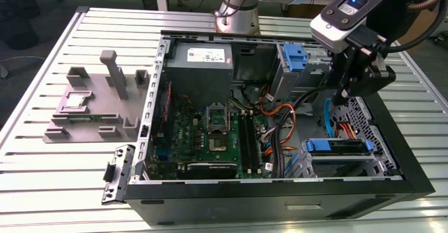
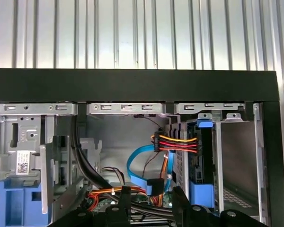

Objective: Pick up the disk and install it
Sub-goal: 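Insert the second disk wire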

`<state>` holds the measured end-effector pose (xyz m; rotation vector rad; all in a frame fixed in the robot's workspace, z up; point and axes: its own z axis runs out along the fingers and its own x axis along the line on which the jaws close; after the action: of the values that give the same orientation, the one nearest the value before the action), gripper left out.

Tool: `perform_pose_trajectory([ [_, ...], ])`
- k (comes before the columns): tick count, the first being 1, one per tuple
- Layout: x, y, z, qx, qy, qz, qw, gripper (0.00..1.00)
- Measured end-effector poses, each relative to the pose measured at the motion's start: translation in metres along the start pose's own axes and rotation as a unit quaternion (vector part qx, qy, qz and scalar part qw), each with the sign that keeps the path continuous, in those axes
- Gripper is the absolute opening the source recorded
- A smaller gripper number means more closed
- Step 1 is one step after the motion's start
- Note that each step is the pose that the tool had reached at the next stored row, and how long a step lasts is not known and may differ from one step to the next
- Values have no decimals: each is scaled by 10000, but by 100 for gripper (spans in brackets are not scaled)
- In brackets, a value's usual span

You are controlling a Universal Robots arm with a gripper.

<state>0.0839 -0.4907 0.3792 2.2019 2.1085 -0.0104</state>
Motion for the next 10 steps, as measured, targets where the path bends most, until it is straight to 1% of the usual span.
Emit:
perform_pose_trajectory([
  [3,20,2,9,-7,-167,-3,9999,47],
  [4,26,2,14,-9,-216,-4,9998,47],
  [5,30,2,21,-10,-249,-4,9997,47],
  [8,34,0,73,-10,-260,7,9997,47],
  [9,35,1,85,-10,-271,9,9996,47],
  [10,37,2,95,-11,-289,10,9996,47],
])
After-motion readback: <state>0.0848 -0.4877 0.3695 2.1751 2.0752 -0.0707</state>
